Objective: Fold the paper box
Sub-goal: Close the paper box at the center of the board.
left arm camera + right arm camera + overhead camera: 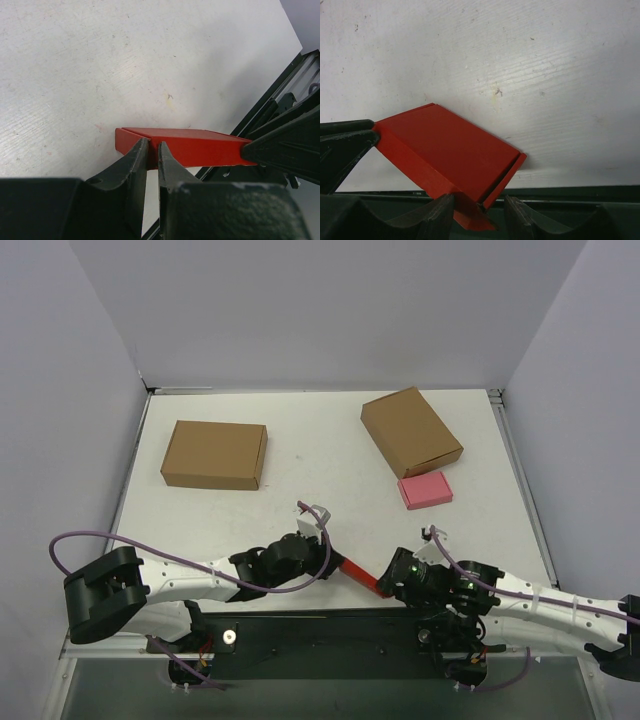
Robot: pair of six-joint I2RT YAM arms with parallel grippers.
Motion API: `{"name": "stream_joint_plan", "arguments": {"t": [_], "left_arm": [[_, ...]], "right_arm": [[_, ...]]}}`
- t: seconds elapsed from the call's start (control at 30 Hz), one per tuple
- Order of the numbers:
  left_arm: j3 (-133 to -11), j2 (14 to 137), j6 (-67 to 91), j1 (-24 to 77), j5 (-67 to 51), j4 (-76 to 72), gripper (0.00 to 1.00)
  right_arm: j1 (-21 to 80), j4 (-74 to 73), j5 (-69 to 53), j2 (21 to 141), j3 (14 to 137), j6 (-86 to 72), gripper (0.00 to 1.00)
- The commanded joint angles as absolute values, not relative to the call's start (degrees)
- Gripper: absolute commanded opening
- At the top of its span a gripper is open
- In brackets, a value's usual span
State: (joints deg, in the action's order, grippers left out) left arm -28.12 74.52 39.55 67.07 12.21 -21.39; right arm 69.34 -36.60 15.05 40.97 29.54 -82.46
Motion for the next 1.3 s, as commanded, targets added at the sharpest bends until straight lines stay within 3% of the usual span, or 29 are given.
{"name": "stream_joint_plan", "arguments": {"t": [0.0, 0.13, 0.37, 0.53, 0.63, 0.73, 0.77, 0.8, 0.93, 1.07, 1.17, 1.27], "left_arm": [[-27.6, 75.3, 37.4, 67.1, 14.3, -12.7, 0.0], [-27.2, 75.0, 37.4, 67.2, 14.4, -13.2, 0.0], [-25.3, 75.5, 37.4, 67.0, 13.4, -16.2, 0.0], [-21.0, 75.9, 35.3, 66.6, 13.7, -21.7, 0.0], [-19.6, 77.2, 31.6, 66.2, 13.9, -24.9, 0.0], [-19.8, 79.8, 27.1, 65.6, 14.1, -27.1, 0.0], [-20.1, 80.4, 25.2, 65.2, 13.9, -27.2, 0.03], [-20.4, 81.2, 24.4, 64.3, 13.8, -27.1, 0.07], [-22.6, 82.4, 23.1, 62.4, 13.5, -25.4, 0.17], [-24.2, 79.9, 23.6, 61.6, 14.8, -22.3, 0.42], [-26.0, 76.7, 23.9, 61.5, 16.3, -18.5, 0.53], [-27.5, 72.9, 25.4, 61.4, 18.8, -14.0, 0.54]], "right_arm": [[69.0, -37.9, 13.0, 42.4, 30.3, -82.6, 0.44], [68.4, -35.0, 12.1, 43.9, 29.1, -81.7, 0.41], [67.0, -31.5, 10.3, 48.2, 28.8, -78.3, 0.24], [67.1, -30.0, 10.3, 52.3, 31.4, -74.9, 0.23], [67.1, -29.4, 10.4, 55.1, 33.5, -72.4, 0.27], [67.1, -30.0, 10.9, 57.3, 35.6, -70.0, 0.46], [67.1, -30.3, 11.2, 57.8, 36.9, -69.4, 0.55], [67.1, -30.7, 11.9, 57.9, 37.7, -68.7, 0.58], [66.2, -31.5, 14.0, 58.8, 41.3, -58.3, 0.66], [59.8, -30.8, 9.7, 62.0, 44.6, -47.0, 0.71], [53.4, -28.7, 5.6, 63.9, 45.6, -39.2, 0.71], [47.1, -25.9, 0.8, 65.9, 46.0, -34.4, 0.71]]}}
